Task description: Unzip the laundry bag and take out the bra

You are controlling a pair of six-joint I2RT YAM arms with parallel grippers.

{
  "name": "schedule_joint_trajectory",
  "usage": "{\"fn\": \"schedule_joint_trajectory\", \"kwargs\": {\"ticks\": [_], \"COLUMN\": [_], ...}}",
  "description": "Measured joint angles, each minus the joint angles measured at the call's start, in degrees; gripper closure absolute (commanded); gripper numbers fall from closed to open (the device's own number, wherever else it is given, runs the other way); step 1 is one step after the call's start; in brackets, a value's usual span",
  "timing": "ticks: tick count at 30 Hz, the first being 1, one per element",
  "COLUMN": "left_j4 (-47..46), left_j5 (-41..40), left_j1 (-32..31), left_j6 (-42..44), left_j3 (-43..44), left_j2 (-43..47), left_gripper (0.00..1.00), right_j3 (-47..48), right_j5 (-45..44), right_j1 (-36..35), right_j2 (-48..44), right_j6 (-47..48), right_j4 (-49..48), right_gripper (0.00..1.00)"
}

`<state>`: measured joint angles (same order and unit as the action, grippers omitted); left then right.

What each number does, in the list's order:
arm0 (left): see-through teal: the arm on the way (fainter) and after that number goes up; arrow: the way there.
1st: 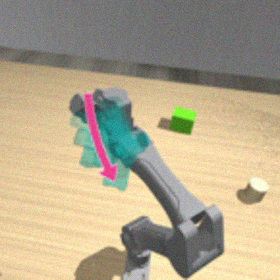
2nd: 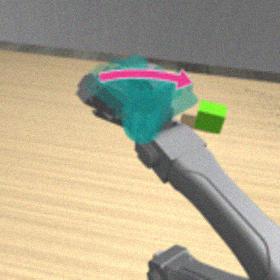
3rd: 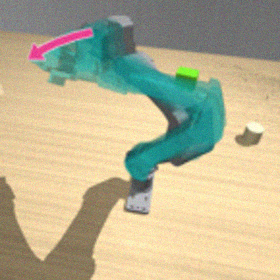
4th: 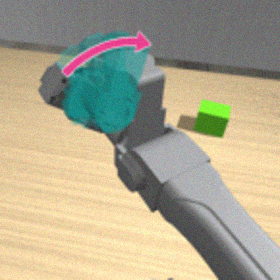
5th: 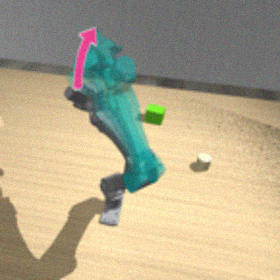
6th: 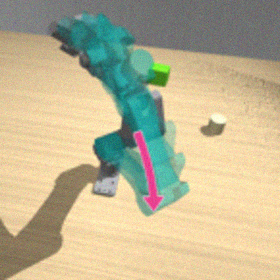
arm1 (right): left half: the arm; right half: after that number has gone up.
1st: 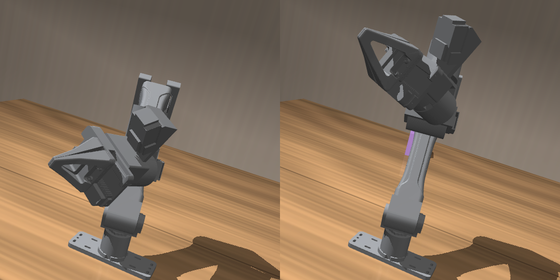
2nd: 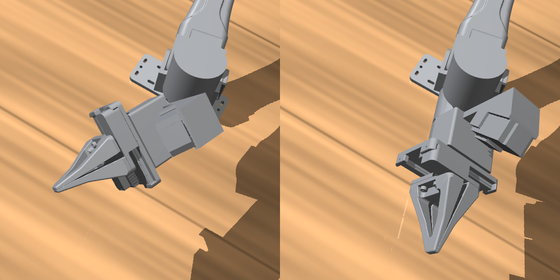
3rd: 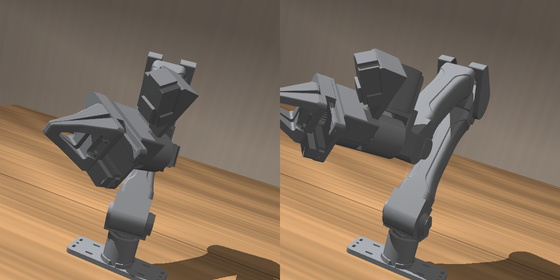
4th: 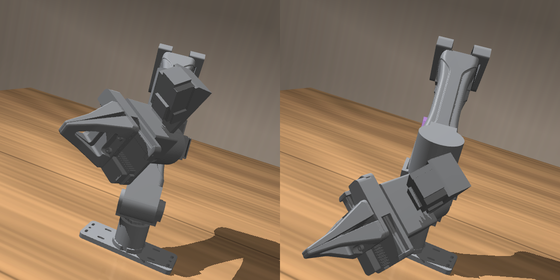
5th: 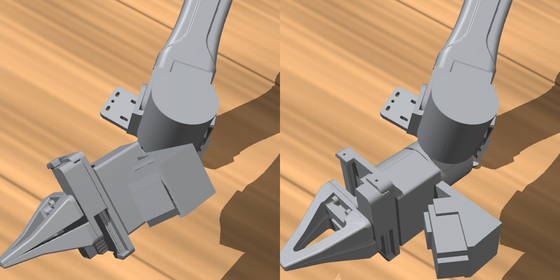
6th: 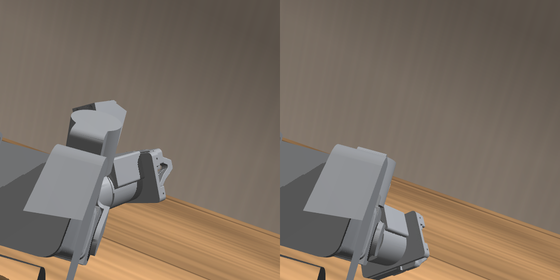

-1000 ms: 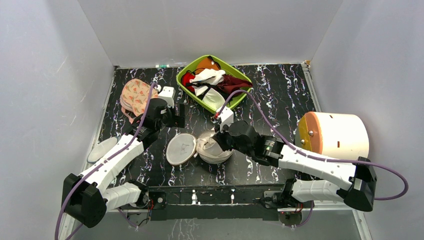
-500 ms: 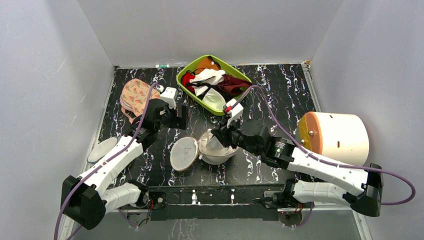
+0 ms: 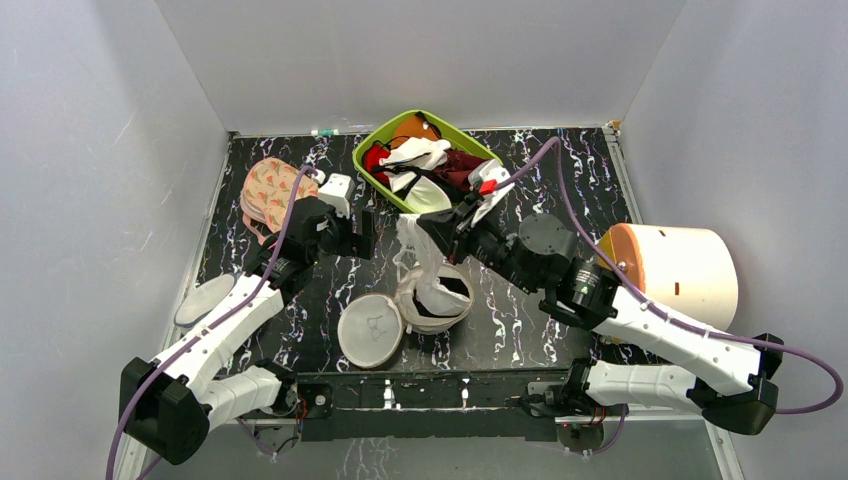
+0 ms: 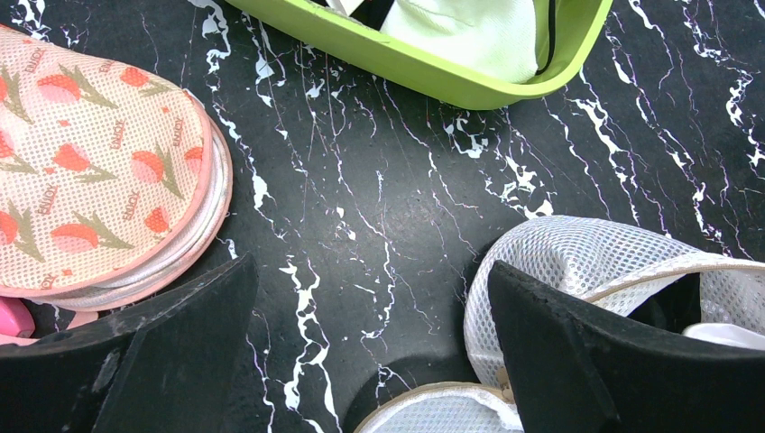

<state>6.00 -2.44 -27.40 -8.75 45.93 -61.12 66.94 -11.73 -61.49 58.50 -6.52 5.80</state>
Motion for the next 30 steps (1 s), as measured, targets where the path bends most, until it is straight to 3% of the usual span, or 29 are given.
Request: {"fn": "schedule_joint_trajectory", "kwargs": {"ticks": [12, 17, 24, 30], "left_j4": [0.13, 0.31, 0.63, 0.5], "left_j5": [-0.46, -3.37, -10.43, -12.92], "left_j1": [0.0, 0.0, 0.0, 0.0], "left_j6": [0.35, 0.46, 0.39, 0.2], "left_j3": [0.0, -0.33, -1.07, -1.64], "left_j2": [1.07, 4.87, 11.28, 14.05], "left_gripper": [0.02, 0.02, 0.02, 0.02], "right_j3": [16.09, 21.03, 26.69, 36.0], "right_j5": [-0.98, -6.58, -20.28, -22.53], "right_j1": [-0.02, -0.07, 0.79, 8.28], "right_j2": [4.59, 9.66, 24.83, 41.03], "right_j6": [11.08, 17.2, 28.72, 30.25], "right_j4": [-2.82, -7.76, -16.55, -16.9], "right_gripper": [1.0, 1.0, 1.0, 1.0]}}
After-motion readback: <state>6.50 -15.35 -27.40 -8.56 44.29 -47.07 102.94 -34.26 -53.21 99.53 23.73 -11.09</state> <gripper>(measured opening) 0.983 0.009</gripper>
